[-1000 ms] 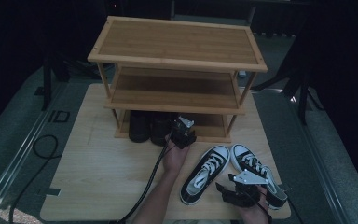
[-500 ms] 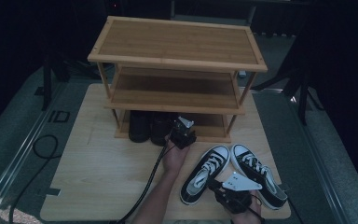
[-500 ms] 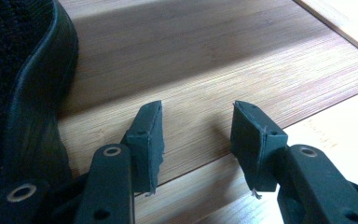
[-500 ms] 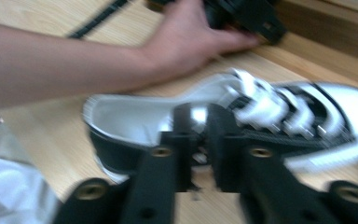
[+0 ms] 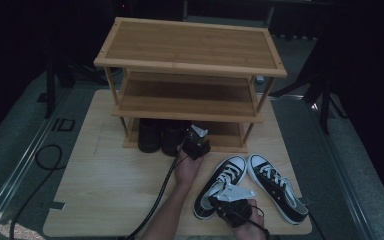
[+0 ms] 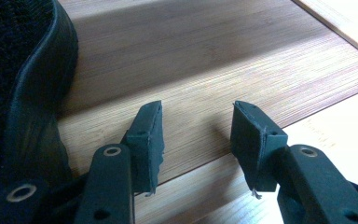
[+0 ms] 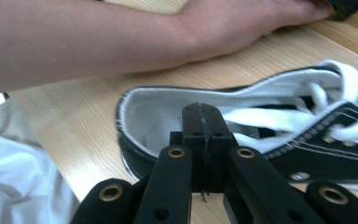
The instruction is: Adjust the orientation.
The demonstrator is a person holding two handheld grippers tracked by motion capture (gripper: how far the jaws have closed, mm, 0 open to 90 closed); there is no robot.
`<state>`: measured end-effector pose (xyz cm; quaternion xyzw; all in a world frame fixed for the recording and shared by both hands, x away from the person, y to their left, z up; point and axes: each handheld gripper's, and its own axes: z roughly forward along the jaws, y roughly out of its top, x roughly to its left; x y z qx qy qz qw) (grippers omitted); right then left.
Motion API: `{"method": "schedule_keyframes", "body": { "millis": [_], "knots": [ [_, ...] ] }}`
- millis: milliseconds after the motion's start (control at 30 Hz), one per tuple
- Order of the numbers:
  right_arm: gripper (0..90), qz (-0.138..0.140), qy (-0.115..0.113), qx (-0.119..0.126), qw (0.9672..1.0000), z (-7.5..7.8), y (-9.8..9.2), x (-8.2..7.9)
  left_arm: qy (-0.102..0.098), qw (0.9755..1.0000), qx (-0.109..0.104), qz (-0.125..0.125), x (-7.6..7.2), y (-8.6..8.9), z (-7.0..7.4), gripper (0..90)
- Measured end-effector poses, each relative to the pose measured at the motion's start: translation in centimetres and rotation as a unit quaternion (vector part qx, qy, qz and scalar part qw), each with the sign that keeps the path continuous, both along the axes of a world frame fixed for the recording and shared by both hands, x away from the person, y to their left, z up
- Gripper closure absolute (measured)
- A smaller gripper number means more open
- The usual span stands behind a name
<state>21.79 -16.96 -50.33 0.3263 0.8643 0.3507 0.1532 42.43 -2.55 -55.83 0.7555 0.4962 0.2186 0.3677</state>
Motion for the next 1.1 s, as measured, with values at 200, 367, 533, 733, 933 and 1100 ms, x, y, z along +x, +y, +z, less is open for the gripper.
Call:
{"method": "schedule_keyframes", "body": {
  "millis": [200,367,533,733,933,1100],
  "knots": [
    [90.0,-0.003,0.003,-0.018,0.9998,0.3,-1.0,-0.1,-0.001,1.0,-0.001,-0.001,0.0,0.0,0.0,54.3],
    [90.0,-0.032,-0.001,-0.025,0.9992,0.2,-2.6,-0.4,-0.001,1.0,-0.002,-0.001,0.0,0.0,0.0,54.3],
    [90.0,-0.058,-0.002,-0.021,0.9981,0.2,-4.5,-0.2,-0.001,1.0,-0.002,-0.001,0.0,0.0,0.0,54.3],
    [90.0,-0.086,-0.007,-0.015,0.9961,1.0,-6.3,0.0,-0.001,1.0,-0.002,-0.001,0.0,0.0,0.0,54.3],
    [78.3,-0.107,0.0,0.005,0.9942,1.9,-7.0,0.3,-0.001,1.0,-0.002,0.0,0.0,0.0,0.0,54.3],
    [75.6,-0.113,0.031,-0.014,0.993,1.2,-6.4,1.5,-0.001,1.0,-0.002,-0.001,0.0,0.0,0.0,54.3]
  ]
}}
